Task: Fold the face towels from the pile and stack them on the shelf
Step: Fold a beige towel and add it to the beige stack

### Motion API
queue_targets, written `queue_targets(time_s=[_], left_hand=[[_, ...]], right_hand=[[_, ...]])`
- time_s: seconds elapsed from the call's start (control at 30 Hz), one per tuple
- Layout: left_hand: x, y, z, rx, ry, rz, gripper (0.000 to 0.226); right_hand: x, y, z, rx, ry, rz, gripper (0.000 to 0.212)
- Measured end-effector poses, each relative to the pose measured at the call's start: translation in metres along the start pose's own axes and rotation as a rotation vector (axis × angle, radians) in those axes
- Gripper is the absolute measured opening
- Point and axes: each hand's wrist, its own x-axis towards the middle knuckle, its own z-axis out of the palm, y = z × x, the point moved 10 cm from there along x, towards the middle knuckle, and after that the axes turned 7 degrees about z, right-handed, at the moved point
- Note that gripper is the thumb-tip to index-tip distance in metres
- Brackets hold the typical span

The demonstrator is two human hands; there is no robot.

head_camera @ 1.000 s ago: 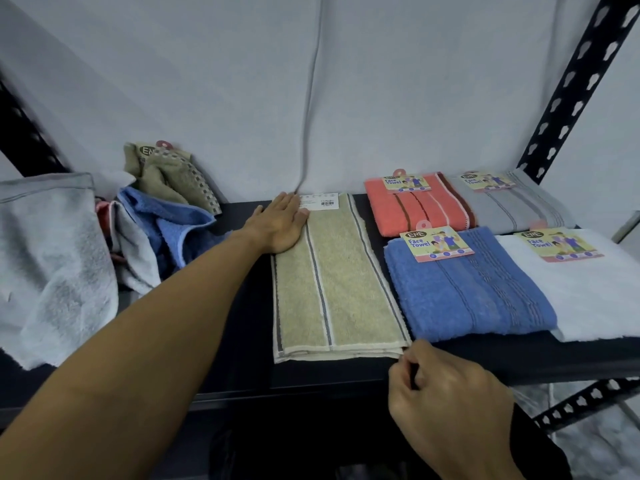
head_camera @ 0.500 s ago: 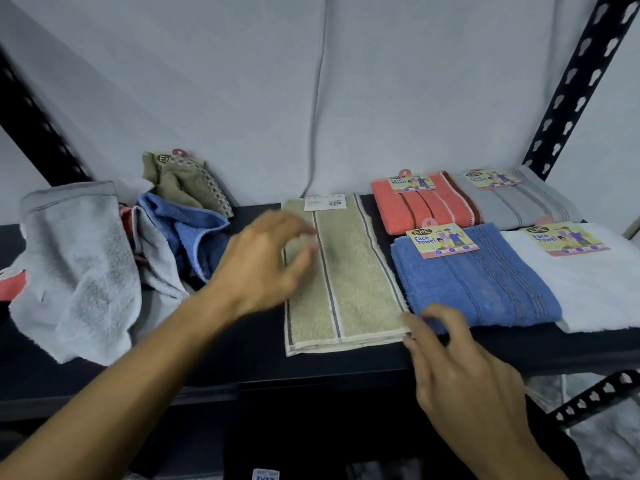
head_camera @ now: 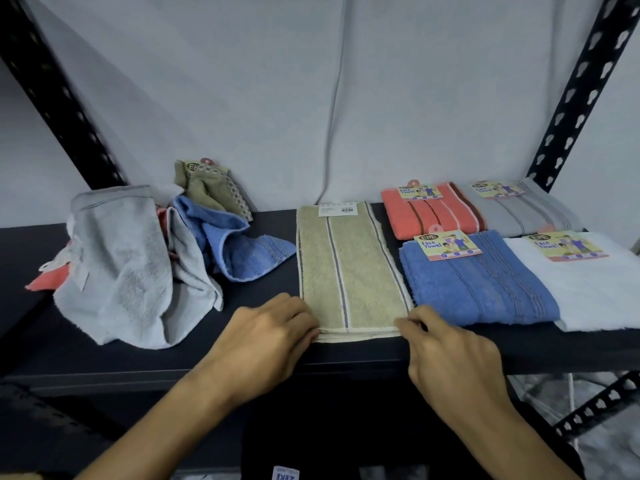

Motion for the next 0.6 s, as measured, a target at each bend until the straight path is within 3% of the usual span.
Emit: queue_targets(time_s=[0.27,0.43,0.6], left_hand=[[-0.011,0.022,-0.011,0.176,0.105,0.097,0.013],[-0.018,0.027,-0.002,0.222,0.034,0.133,0.011],[-0.023,0.02,0.002,0.178,-0.002,0.058,0.009]], right_hand=[[0.001,-0.004,0.001,0.047,0.002,-0.016,0.028],[-0.001,-0.004,0.003,0.091,-0.007,-0.033,0.028],[0.001,-0.004,0.005,0.091,-0.014,-0.068,0.035]])
